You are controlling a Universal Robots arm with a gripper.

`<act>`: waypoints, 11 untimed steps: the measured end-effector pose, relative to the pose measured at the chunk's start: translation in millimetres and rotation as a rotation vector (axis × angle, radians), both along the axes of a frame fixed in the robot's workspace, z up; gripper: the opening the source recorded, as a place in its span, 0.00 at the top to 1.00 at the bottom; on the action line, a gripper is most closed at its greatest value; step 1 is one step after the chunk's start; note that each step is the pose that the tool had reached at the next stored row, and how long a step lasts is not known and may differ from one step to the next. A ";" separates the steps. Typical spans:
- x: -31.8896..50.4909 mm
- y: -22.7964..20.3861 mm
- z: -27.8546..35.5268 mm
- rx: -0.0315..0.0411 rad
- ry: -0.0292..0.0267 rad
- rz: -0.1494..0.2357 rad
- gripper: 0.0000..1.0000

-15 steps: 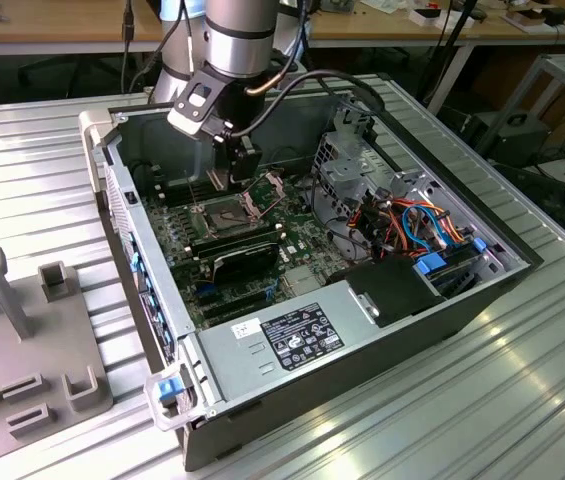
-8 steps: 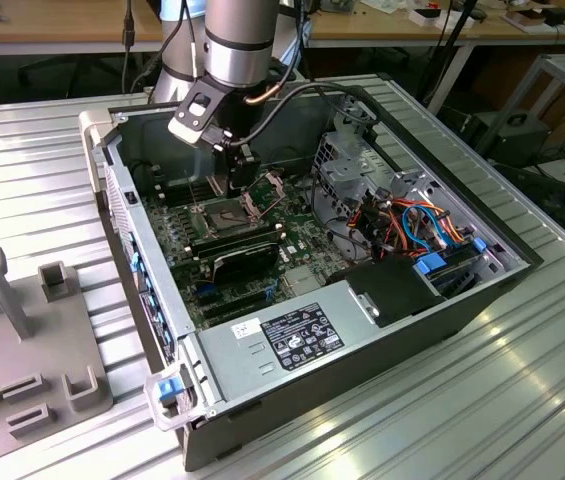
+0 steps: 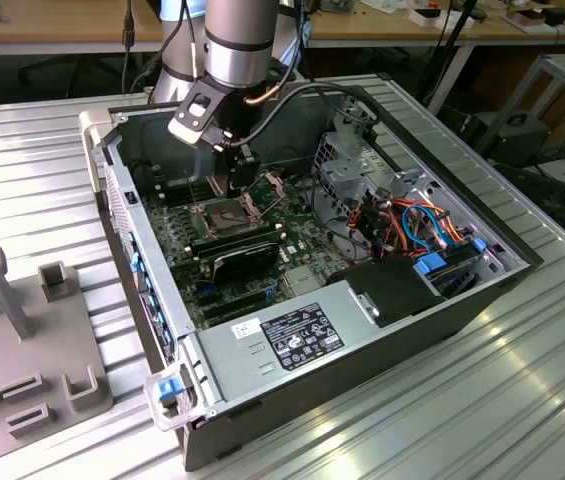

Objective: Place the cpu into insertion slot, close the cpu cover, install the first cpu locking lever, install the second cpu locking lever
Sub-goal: 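Place the cpu into insertion slot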

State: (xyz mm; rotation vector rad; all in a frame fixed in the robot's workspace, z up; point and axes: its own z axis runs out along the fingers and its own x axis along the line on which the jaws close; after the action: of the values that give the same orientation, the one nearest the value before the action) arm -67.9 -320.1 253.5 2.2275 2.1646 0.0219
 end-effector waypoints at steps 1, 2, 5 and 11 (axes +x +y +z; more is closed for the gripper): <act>0.0 -0.1 -1.3 -0.0004 -0.0010 0.001 0.46; -0.1 -0.1 -2.4 -0.0004 -0.0058 0.003 0.46; -2.2 -0.8 -4.7 -0.0001 -0.0151 0.009 0.46; -3.2 -1.6 -17.7 0.0020 -0.0151 0.022 0.46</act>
State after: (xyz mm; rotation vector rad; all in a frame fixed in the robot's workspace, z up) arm -71.1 -321.7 235.8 2.1973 2.1823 0.0413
